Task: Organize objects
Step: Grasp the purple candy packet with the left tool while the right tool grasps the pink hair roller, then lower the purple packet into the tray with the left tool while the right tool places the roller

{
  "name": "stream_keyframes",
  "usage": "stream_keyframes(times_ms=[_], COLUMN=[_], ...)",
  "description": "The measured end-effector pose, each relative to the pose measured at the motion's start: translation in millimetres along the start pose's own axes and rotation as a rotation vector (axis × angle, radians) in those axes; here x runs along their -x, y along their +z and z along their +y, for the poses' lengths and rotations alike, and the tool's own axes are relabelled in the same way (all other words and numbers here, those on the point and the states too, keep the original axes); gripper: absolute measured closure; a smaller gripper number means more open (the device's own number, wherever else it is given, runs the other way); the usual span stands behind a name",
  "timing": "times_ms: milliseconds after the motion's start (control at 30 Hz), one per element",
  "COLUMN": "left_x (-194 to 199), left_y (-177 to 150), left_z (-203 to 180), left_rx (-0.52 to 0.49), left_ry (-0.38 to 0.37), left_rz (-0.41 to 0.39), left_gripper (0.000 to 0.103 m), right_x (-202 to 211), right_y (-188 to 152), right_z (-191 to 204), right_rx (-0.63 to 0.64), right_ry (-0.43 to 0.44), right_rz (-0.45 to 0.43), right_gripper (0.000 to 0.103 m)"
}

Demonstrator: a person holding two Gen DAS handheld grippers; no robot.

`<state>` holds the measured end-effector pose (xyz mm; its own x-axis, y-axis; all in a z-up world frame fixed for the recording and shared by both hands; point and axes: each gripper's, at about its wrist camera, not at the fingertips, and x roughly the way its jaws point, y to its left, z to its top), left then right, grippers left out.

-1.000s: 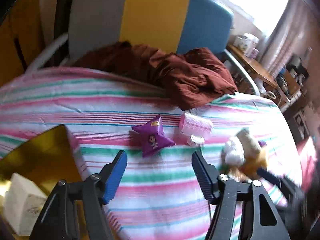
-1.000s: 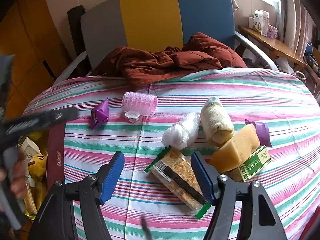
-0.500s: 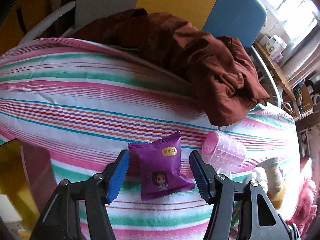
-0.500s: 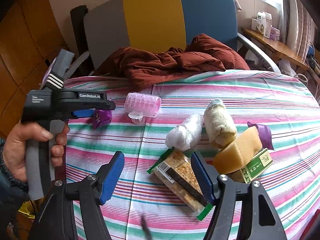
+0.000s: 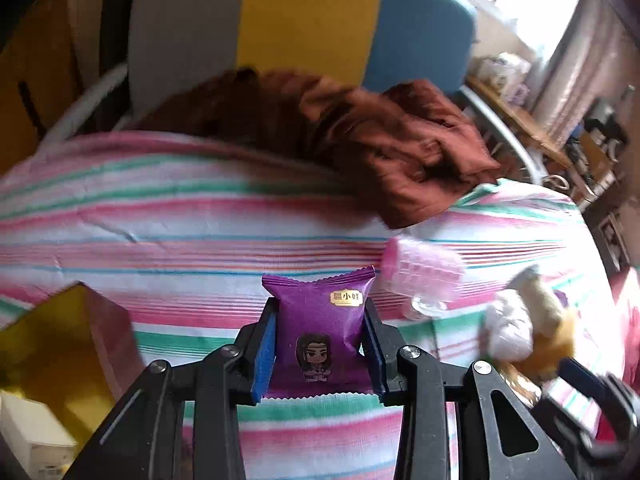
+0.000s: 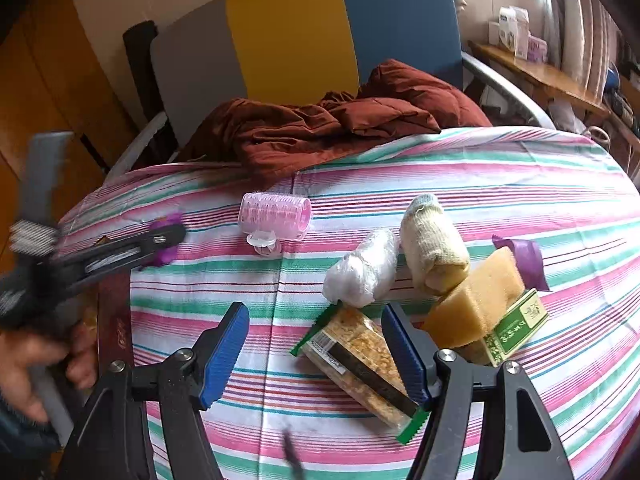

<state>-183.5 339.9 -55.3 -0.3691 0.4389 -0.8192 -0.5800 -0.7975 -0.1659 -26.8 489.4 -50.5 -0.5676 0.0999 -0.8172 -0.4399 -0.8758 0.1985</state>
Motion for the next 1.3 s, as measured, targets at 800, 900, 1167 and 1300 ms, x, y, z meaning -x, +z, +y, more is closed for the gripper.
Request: stream_keyframes(times_ms=[800,900,1167,1300], left_x=[96.5,106.5,140.0,156.8], left_y=[-60.0,-68.9,-106.3,-129.8], left_z=[45.2,46.6,67.3,95.4], left_rx=[0.055,0.054,0.106,0.167], left_ry=[-0.058,-0.063,-0.055,-0.014], left_rz=[-0.108,-0.119,-0.127,-0.128], left_gripper=[0.063,0.063,0.063,0.063], right_x=[-109.9,-84.5,-30.9,-12.1], right_y=[74.2,58.8,22.5,11.7], right_z=[56.1,65.1,107.3,142.4], right_rx=[0.062,0.112,0.165,0.215], right_ry=[-0.121,-0.093,0.086,0.179], right_rz=[0.127,0.093,0.059,0.049], right_gripper=[0.037,0.037,0.037,0.037])
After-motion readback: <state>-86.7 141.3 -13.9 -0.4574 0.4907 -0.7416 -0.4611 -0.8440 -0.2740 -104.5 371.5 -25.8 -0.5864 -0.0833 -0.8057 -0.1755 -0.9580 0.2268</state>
